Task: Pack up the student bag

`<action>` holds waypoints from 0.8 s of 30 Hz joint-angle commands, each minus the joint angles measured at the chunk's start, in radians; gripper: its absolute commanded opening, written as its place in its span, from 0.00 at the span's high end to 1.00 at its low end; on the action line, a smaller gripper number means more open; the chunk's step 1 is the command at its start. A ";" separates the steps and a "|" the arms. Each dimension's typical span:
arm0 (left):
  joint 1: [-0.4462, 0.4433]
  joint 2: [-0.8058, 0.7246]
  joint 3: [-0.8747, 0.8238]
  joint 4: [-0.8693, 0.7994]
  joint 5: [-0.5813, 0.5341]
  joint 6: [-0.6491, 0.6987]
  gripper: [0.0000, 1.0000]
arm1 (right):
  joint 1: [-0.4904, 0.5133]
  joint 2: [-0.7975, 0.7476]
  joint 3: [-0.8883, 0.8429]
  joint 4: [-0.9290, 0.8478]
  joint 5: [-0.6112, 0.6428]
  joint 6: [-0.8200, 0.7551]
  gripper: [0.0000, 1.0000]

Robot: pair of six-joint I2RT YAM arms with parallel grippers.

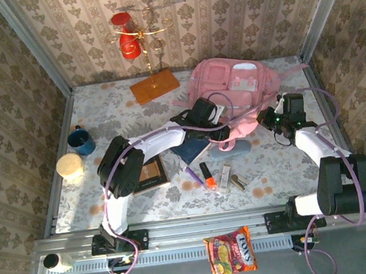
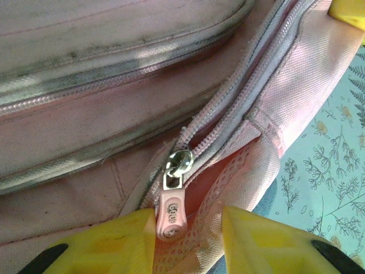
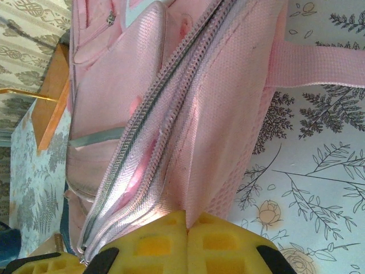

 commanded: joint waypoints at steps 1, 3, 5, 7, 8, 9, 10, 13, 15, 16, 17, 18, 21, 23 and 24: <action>0.000 0.027 0.038 -0.031 -0.009 -0.021 0.67 | 0.006 -0.003 0.014 0.079 -0.031 0.006 1.00; -0.001 0.036 0.045 -0.033 -0.010 -0.022 0.68 | 0.006 -0.001 0.013 0.081 -0.031 0.007 1.00; 0.000 0.047 0.055 -0.037 -0.014 -0.023 0.70 | 0.006 0.001 0.012 0.082 -0.031 0.007 1.00; -0.001 0.059 0.069 -0.051 -0.028 -0.021 0.72 | 0.006 0.003 0.013 0.084 -0.032 0.010 1.00; -0.001 0.064 0.075 -0.060 -0.037 -0.018 0.74 | 0.007 0.002 0.012 0.085 -0.032 0.009 1.00; -0.001 0.070 0.079 -0.063 -0.048 -0.017 0.74 | 0.007 0.002 0.013 0.085 -0.033 0.009 1.00; 0.000 0.073 0.083 -0.070 -0.062 -0.020 0.74 | 0.007 0.003 0.013 0.086 -0.032 0.009 1.00; 0.003 0.084 0.089 -0.070 -0.078 -0.034 0.74 | 0.007 0.004 0.013 0.085 -0.032 0.009 1.00; 0.007 0.090 0.087 -0.060 -0.076 -0.053 0.74 | 0.007 0.006 0.011 0.088 -0.034 0.011 1.00; 0.009 0.091 0.085 -0.052 -0.074 -0.067 0.74 | 0.007 0.006 0.010 0.087 -0.034 0.011 1.00; 0.014 0.092 0.081 -0.040 -0.068 -0.080 0.74 | 0.007 0.007 0.010 0.087 -0.034 0.011 1.00; 0.018 0.093 0.076 -0.025 -0.055 -0.098 0.75 | 0.008 0.005 0.008 0.087 -0.034 0.009 1.00; 0.037 0.094 0.049 0.040 -0.003 -0.163 0.79 | 0.009 0.005 0.007 0.088 -0.032 0.009 1.00; 0.047 0.092 0.034 0.073 0.020 -0.198 0.79 | 0.009 0.004 0.008 0.086 -0.034 0.009 1.00; 0.051 0.091 0.026 0.091 0.032 -0.214 0.79 | 0.008 0.004 0.007 0.085 -0.032 0.008 1.00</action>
